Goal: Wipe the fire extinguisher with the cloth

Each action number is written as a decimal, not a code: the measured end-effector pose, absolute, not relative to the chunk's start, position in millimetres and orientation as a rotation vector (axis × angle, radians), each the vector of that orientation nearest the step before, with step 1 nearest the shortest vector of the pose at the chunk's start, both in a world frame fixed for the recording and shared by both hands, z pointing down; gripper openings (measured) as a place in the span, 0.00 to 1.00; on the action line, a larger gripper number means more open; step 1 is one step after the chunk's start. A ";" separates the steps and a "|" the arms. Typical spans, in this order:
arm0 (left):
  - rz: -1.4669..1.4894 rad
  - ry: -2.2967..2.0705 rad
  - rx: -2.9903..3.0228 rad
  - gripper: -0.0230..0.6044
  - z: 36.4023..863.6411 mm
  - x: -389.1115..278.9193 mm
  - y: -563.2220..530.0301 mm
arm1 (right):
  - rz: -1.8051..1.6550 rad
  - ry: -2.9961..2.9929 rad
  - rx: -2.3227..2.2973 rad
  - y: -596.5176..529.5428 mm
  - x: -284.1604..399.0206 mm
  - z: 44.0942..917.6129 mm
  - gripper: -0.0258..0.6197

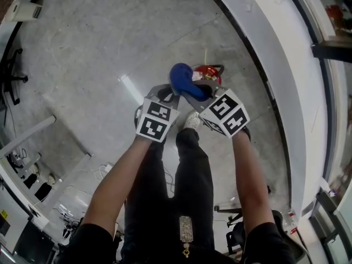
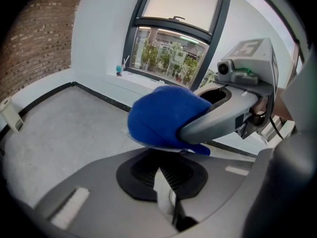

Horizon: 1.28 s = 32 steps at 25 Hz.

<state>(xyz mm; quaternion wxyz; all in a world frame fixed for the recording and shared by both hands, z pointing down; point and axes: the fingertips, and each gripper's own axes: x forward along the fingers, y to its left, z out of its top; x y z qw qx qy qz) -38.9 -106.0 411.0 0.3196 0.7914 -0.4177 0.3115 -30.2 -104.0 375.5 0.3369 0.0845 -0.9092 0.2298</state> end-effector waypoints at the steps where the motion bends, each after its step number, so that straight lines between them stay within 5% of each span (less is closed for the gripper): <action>1: 0.823 -1.092 2.087 0.04 410.4 -38.6 -106.1 | 0.589 -2.390 0.184 -103.1 -36.7 370.4 0.13; 19: 0.811 -1.095 2.095 0.05 406.8 -40.9 -108.0 | 0.724 -2.014 0.530 -130.7 63.1 444.2 0.13; 32: 0.818 -1.109 2.093 0.05 398.6 -48.6 -108.8 | 0.699 -2.342 0.209 -109.6 -25.8 374.0 0.13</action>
